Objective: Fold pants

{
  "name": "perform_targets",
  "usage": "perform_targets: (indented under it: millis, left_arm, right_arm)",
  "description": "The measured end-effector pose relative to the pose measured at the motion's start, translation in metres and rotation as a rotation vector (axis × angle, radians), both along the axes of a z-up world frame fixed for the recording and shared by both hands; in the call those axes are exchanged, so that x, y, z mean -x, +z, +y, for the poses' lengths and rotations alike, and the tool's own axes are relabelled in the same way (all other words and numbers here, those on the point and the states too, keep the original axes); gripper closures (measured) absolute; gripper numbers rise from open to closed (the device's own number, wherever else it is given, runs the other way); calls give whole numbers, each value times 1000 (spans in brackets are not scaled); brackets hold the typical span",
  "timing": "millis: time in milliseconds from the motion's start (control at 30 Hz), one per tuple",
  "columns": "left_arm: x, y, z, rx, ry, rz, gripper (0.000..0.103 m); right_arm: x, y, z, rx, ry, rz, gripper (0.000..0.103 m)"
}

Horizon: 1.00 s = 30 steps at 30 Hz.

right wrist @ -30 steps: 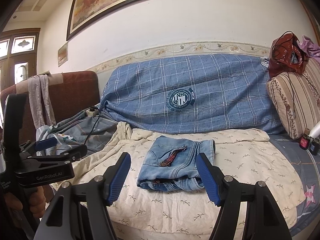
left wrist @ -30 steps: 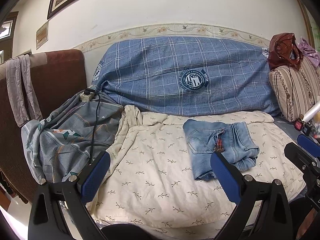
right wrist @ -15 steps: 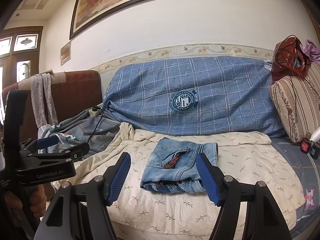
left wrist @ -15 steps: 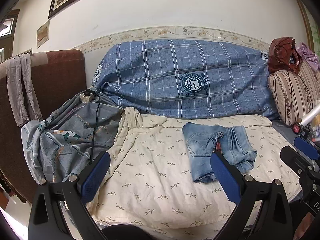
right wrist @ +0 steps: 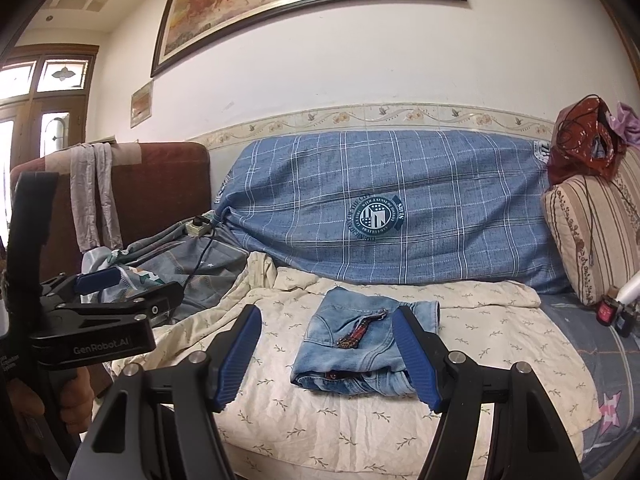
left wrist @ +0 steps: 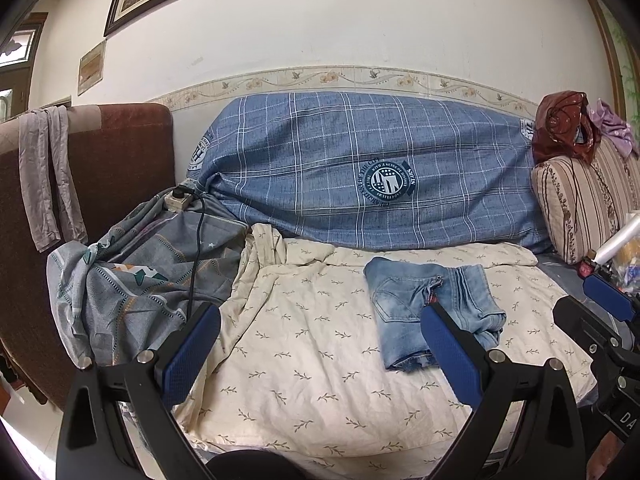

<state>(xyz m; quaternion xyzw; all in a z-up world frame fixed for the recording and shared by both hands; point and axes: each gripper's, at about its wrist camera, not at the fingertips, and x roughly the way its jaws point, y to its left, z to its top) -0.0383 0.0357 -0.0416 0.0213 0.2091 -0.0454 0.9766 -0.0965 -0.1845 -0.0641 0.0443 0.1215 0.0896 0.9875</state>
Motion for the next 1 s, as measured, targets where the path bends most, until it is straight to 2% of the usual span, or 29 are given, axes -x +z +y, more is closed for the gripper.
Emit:
perform_targets:
  millis: [733, 1000]
  left_arm:
    - [14, 5, 32, 78, -14, -19, 3]
    - [12, 4, 51, 105, -6, -23, 3]
  right_arm:
    - [15, 15, 31, 80, 8, -24, 32]
    - [9, 17, 52, 117, 26, -14, 32]
